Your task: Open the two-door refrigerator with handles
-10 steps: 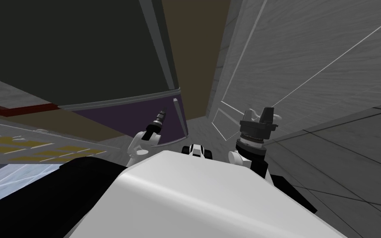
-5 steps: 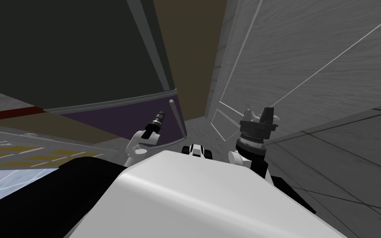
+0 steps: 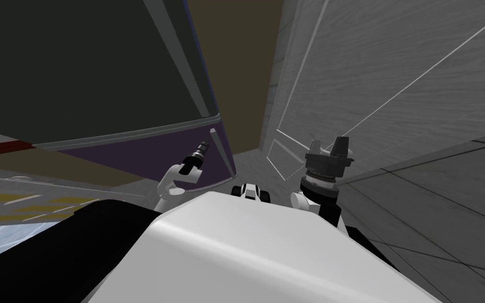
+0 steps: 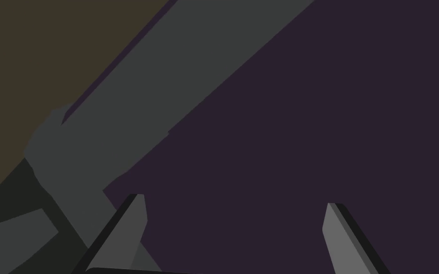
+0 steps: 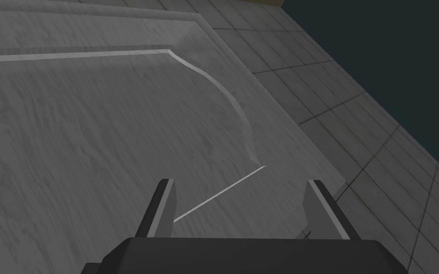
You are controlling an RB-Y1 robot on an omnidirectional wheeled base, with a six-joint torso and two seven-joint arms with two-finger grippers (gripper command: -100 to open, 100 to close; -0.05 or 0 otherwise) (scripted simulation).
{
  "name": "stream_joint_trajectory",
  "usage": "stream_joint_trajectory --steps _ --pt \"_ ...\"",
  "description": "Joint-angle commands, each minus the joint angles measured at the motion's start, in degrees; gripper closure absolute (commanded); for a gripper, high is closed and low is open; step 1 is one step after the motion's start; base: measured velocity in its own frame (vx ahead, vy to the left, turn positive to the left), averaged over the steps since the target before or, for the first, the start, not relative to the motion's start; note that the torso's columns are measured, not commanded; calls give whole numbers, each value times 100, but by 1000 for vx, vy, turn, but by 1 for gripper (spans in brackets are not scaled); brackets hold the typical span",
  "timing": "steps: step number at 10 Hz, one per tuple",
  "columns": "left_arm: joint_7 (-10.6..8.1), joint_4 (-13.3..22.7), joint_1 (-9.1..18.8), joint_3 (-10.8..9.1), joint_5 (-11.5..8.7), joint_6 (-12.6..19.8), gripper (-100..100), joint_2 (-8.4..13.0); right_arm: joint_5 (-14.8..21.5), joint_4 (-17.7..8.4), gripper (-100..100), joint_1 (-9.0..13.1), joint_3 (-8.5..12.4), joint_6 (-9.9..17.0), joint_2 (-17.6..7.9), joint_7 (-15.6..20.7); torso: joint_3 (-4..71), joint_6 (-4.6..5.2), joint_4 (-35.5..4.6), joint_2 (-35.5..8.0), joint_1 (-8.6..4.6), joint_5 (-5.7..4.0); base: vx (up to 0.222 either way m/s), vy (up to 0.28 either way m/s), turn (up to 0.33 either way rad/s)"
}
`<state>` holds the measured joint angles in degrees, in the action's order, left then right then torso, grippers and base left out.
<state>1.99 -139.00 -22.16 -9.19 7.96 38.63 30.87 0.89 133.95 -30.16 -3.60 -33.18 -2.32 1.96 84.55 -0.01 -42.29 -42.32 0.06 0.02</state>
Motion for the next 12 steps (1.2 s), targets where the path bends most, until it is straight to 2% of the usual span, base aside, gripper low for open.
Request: stream_joint_trajectory --steps 1,5,7,10,11,12 --pt "-4 -138 36 -29 37 418 -100 184 0 0 0 0 0 0 0 0 -2 1 -1 -3 -4 -1 59 -42 -54" --pt "-14 -561 96 -74 73 1011 -100 451 0 0 0 0 0 0 0 0 33 37 -6 40 -35 -29 47 -45 -16" --pt "-17 -828 113 -87 82 1168 -100 529 0 0 0 0 0 0 0 0 40 59 -17 45 -75 -53 34 -23 -12" --pt "-18 -1036 120 -92 87 1234 -100 562 0 0 0 0 0 0 0 0 40 68 -14 45 -98 -59 22 -7 -11" --pt "-18 -911 10 -85 104 1240 -100 519 0 0 0 0 0 0 0 0 38 71 -17 41 -102 -63 -4 12 44" --pt "-47 -744 57 -100 80 1209 -100 462 0 0 0 1 0 0 0 0 32 58 -11 35 -88 -51 26 53 60"
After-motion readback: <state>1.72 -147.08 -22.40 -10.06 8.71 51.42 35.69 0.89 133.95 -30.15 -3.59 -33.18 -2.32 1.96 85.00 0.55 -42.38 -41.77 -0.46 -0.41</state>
